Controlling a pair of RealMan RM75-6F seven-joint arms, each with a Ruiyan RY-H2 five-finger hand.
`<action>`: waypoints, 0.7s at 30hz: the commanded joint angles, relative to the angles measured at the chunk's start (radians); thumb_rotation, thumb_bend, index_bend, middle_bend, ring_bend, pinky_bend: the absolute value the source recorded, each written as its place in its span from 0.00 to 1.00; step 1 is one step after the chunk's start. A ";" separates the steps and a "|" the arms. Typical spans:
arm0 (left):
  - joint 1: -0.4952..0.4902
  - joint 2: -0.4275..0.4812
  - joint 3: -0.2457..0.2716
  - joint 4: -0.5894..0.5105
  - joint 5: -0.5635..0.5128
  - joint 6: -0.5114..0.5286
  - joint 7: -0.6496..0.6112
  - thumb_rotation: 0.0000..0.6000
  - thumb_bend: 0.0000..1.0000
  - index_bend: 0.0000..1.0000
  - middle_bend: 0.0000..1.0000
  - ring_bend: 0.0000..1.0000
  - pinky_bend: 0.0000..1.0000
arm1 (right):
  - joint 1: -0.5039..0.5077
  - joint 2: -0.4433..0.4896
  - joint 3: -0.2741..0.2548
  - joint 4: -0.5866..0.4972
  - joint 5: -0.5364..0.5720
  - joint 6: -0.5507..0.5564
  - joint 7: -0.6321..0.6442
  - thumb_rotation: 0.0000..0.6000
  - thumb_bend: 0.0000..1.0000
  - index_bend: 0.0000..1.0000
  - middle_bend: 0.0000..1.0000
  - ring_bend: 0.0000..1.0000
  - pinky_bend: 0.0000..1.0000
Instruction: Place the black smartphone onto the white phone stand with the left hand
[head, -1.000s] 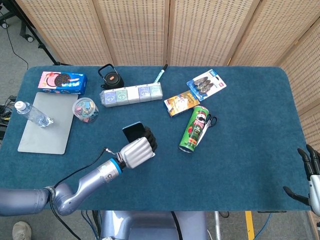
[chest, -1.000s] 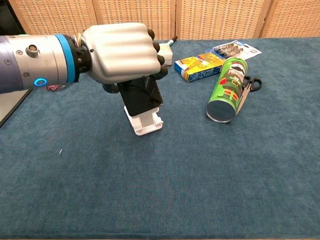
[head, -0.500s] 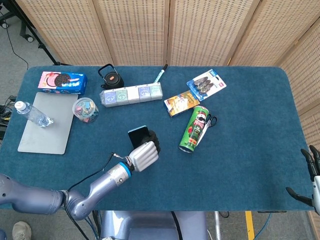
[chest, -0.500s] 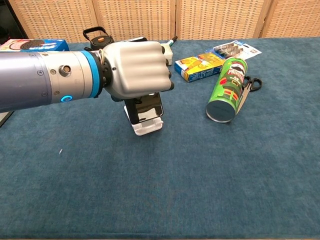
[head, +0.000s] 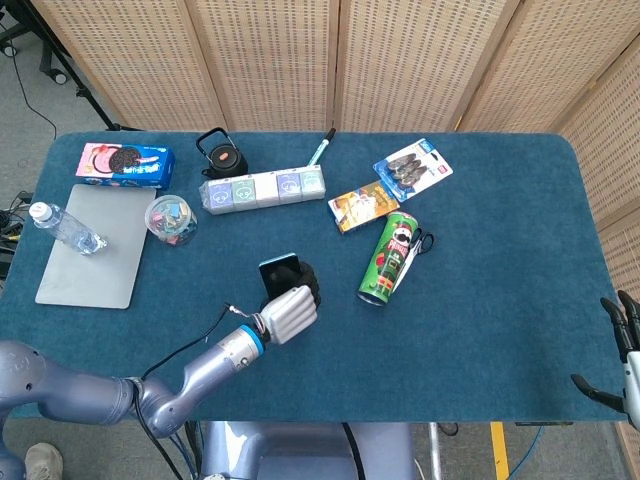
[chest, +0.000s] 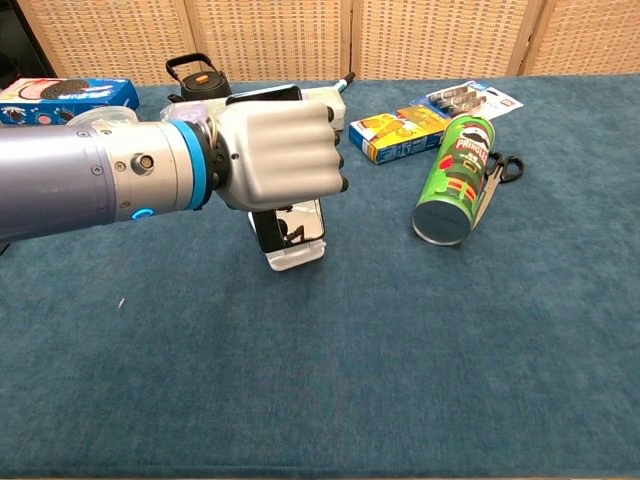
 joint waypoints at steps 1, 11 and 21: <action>-0.006 -0.010 0.007 0.010 -0.001 0.009 -0.003 1.00 0.33 0.64 0.43 0.39 0.53 | 0.001 0.000 0.001 -0.002 0.002 -0.002 -0.002 1.00 0.00 0.00 0.00 0.00 0.00; -0.020 -0.044 0.021 0.032 -0.027 0.042 0.002 1.00 0.32 0.64 0.43 0.39 0.53 | 0.005 0.003 0.003 -0.016 0.009 -0.008 -0.007 1.00 0.00 0.00 0.00 0.00 0.00; -0.027 -0.078 0.032 0.039 -0.059 0.089 0.035 1.00 0.30 0.64 0.43 0.39 0.53 | 0.004 0.006 0.002 -0.021 0.007 -0.009 -0.003 1.00 0.00 0.00 0.00 0.00 0.00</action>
